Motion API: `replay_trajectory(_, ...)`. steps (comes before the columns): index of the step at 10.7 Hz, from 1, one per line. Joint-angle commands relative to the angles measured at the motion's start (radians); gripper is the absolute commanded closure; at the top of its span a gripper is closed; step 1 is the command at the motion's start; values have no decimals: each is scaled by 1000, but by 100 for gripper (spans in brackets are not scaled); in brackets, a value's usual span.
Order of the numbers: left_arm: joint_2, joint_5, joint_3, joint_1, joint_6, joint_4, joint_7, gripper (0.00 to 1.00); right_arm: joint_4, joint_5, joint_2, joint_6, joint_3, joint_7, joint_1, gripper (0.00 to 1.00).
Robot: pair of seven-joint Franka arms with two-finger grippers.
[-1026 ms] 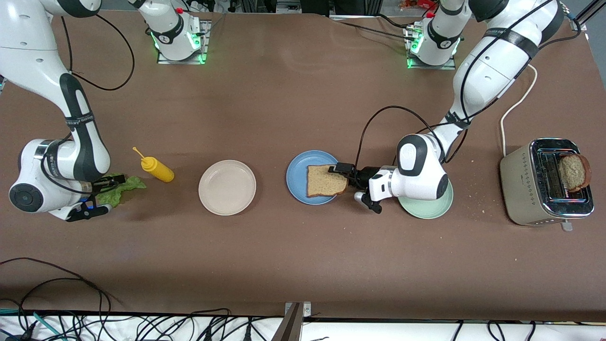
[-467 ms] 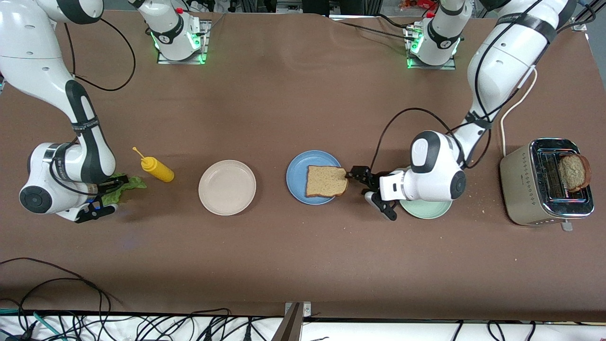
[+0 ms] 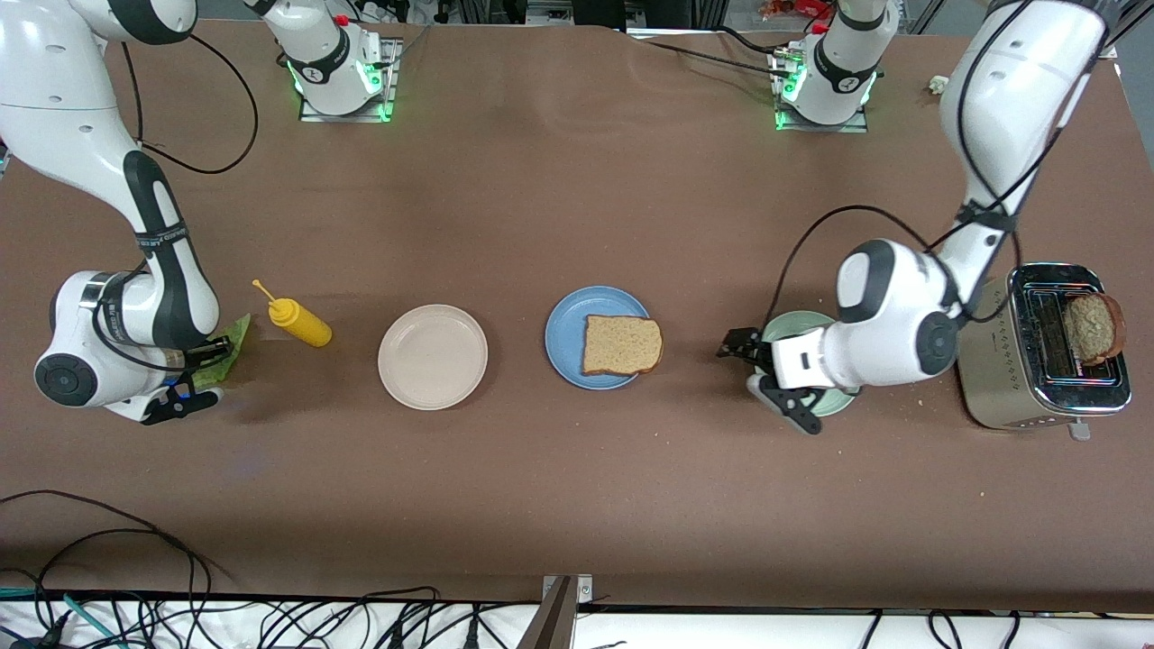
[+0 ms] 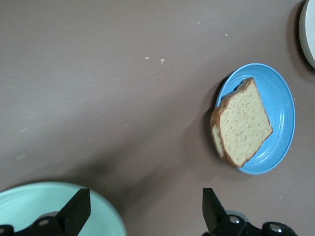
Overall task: Make sandwich in blue plate with both arms
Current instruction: 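Lift the lettuce with the right gripper while the left gripper withdraws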
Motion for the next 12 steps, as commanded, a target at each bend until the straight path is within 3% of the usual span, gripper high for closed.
replay_trajectory(1, -149, 64, 20, 48, -204, 28, -35, 0, 29, -9, -24, -29, 7, -10, -4, 100)
replay_trajectory(4, -228, 239, 17, 45, -411, 145, -176, 0, 92, -6, -108, -126, 16, -10, 15, 100)
replay_trajectory(6, -310, 287, 32, 38, -459, 160, -187, 0, 149, -4, -164, -210, 16, -10, 42, 100)
replay_trajectory(7, -379, 290, 87, -2, -465, 147, -188, 0, 189, -1, -179, -261, 17, -10, 53, 100)
replay_trajectory(9, -470, 277, 282, -167, -500, 137, -188, 0, 284, -1, -195, -380, 88, 2, 58, 100)
replay_trajectory(12, -587, 232, 353, -191, -496, 46, -207, 0, 366, 9, -201, -462, 201, 54, 56, 100)
